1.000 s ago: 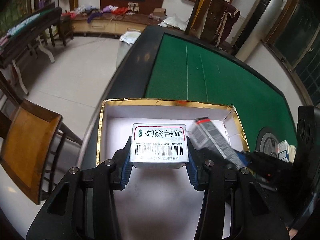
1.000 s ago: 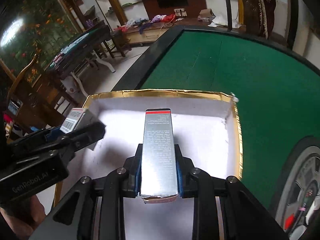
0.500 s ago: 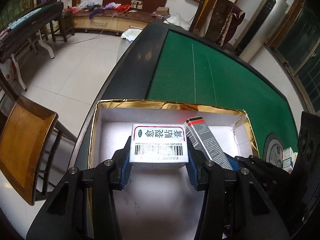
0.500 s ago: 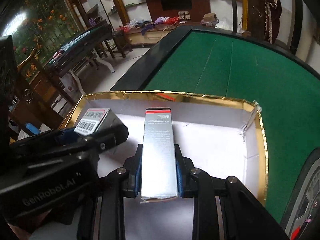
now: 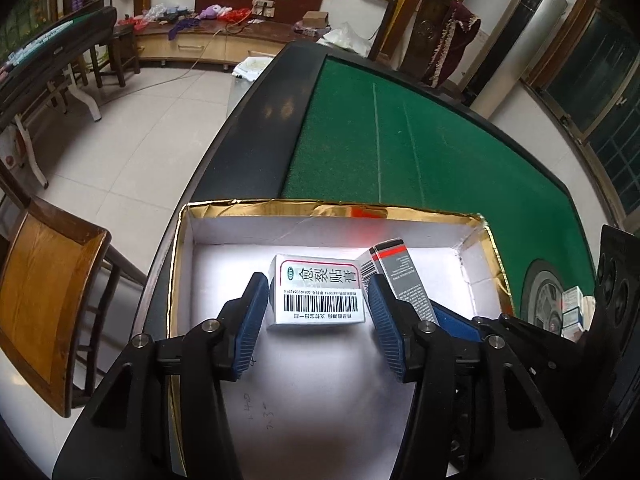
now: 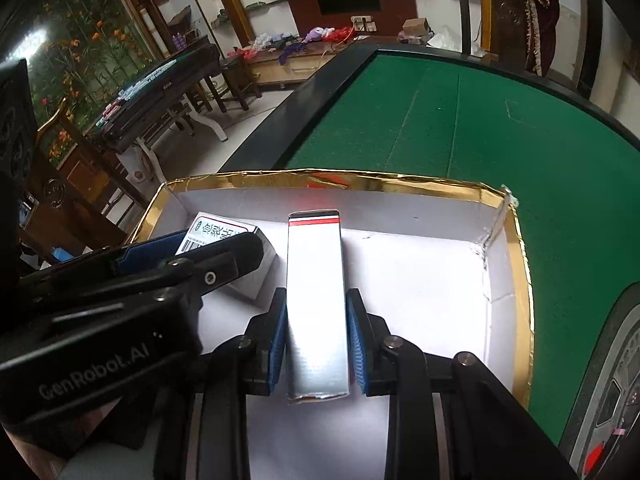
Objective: Organize objects
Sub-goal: 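Carry both boxes into the white tray and open both tools, then grasp the white pill bottle with left tool while right tool grasps the pink puff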
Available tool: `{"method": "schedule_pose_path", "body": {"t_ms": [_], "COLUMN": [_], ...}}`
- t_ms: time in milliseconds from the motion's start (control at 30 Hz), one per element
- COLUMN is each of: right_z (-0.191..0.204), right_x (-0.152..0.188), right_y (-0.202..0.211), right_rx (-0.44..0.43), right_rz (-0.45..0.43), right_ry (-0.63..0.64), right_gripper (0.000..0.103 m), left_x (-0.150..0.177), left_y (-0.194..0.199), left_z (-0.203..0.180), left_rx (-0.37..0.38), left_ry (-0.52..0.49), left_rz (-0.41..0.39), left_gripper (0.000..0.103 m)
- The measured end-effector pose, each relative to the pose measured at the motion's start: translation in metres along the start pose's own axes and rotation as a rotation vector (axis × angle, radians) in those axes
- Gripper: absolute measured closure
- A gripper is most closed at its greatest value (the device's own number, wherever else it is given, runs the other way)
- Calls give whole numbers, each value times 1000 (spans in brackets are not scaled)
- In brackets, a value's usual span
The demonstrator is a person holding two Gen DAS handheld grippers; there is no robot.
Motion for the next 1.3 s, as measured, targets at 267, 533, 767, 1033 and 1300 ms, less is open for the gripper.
{"method": "schedule_pose_path", "body": {"t_ms": [267, 533, 767, 1033, 1300], "right_z": [0, -6, -65, -169, -206], "right_x": [3, 37, 106, 200, 211], "right_y": [28, 114, 210, 257, 272], "right_rx": [12, -71, -171, -170, -227], "right_rz": [-40, -152, -229, -289, -311], "right_ry": [32, 73, -12, -150, -236], "right_gripper": [52, 52, 52, 50, 50], "left_x": [2, 36, 89, 153, 165], "left_y": [21, 69, 92, 49, 21], "left_z": [-7, -55, -150, -233, -251], "left_rx": [8, 71, 190, 89, -4], "left_ry": [21, -77, -214, -485, -619], "left_rz": [-17, -77, -104, -16, 37], "left_gripper": [50, 51, 51, 51, 63]}}
Point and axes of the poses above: each gripper's, at about its wrist camera, not at the fingertips, and y roughly against the way its jaws point, z to its left, x to its underside, the point moved 9 cm from there along -y, roughly the way its jaws point, and after that the axes turned 2 degrees about z, right-handed, at the moved point
